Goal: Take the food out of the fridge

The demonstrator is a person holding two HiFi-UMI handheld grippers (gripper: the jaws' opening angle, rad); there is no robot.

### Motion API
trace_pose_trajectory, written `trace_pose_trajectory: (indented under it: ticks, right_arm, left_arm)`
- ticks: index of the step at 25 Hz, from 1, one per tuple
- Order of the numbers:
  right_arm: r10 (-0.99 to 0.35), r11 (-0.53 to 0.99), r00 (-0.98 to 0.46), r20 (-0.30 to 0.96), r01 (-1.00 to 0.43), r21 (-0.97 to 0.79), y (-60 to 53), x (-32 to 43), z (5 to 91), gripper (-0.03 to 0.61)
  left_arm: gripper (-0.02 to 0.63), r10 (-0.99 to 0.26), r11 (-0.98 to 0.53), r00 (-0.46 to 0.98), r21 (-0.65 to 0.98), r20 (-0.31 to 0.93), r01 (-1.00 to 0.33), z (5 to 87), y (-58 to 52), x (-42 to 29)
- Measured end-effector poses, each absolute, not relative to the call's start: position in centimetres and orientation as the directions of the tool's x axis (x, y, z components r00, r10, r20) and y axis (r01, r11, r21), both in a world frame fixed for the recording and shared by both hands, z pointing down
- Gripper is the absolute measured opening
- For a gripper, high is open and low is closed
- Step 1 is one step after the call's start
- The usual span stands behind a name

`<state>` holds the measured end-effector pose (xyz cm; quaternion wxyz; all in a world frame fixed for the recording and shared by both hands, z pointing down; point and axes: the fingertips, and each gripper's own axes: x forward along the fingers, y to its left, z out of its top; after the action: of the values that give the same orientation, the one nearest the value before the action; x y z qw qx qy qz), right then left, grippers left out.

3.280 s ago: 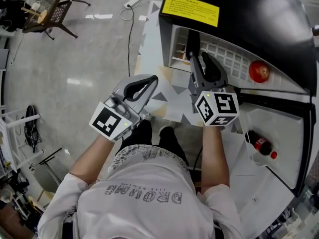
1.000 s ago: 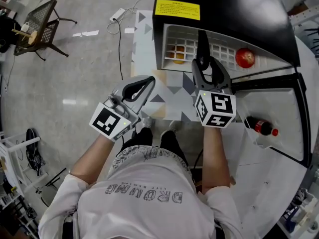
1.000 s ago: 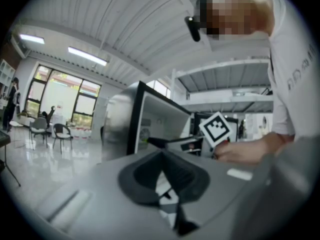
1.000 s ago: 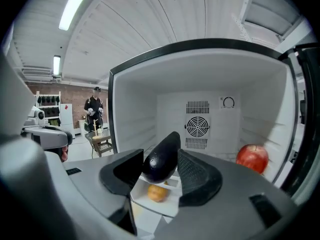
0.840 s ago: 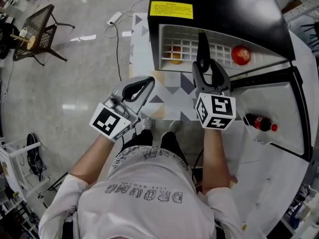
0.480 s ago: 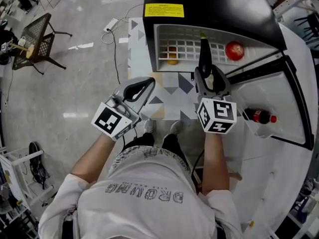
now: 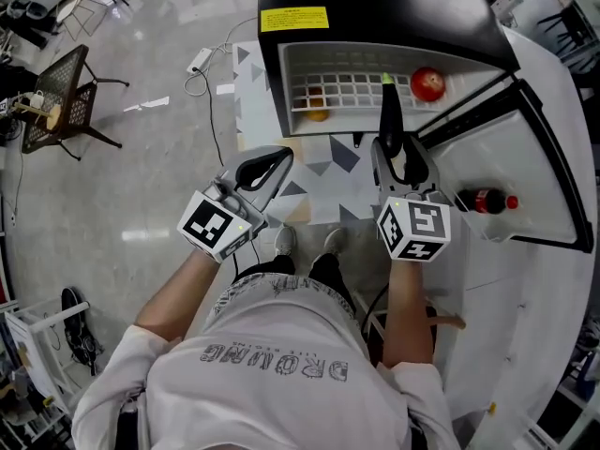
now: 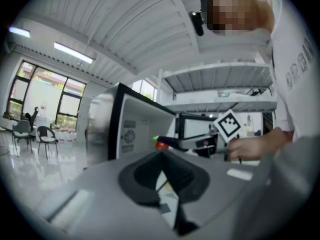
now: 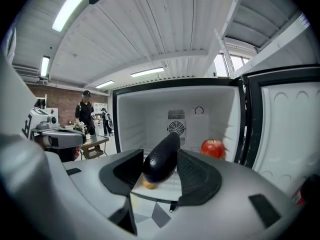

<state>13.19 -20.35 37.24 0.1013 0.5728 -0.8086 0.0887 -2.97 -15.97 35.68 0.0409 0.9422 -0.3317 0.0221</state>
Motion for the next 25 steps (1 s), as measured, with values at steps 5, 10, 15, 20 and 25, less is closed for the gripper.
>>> trace_pose_trajectory:
  ticks: [5, 10, 15, 20, 25]
  right_arm:
    - [-0.915, 0.314, -0.311, 0.255, -0.949, -0.033, -19.0, 13.5, 36.9, 0.204]
    - [-0.917, 0.309, -0.310, 0.250, -0.950, -0.042, -17.8, 13.4, 36.6, 0.204]
    - [-0.920, 0.307, -0.309, 0.242, -0.951, -0.050, -16.8, 13.5, 36.3, 0.203]
    - [-0.924, 0.301, -0.304, 0.231, -0.952, -0.049, -16.4, 13.9, 35.7, 0.203]
    - [-0.925, 0.302, -0.303, 0.228, -0.952, -0.042, -16.0, 13.9, 35.3, 0.202]
  left_arm:
    - [0.008, -0.605, -0.791, 0.792, 0.056, 0.078, -0.610, 36.1, -15.7, -3.0]
    - [0.008, -0.598, -0.796, 0.798, 0.059, 0.075, -0.602, 36.1, -15.7, -3.1]
    - [0.008, -0.595, -0.798, 0.801, 0.061, 0.070, -0.599, 36.1, -15.7, -3.1]
    - [0.008, -0.587, -0.806, 0.807, 0.050, 0.068, -0.590, 35.9, -15.8, -2.8]
    - [0.008, -0.587, -0.805, 0.807, 0.058, 0.060, -0.590, 35.5, -16.0, -2.4]
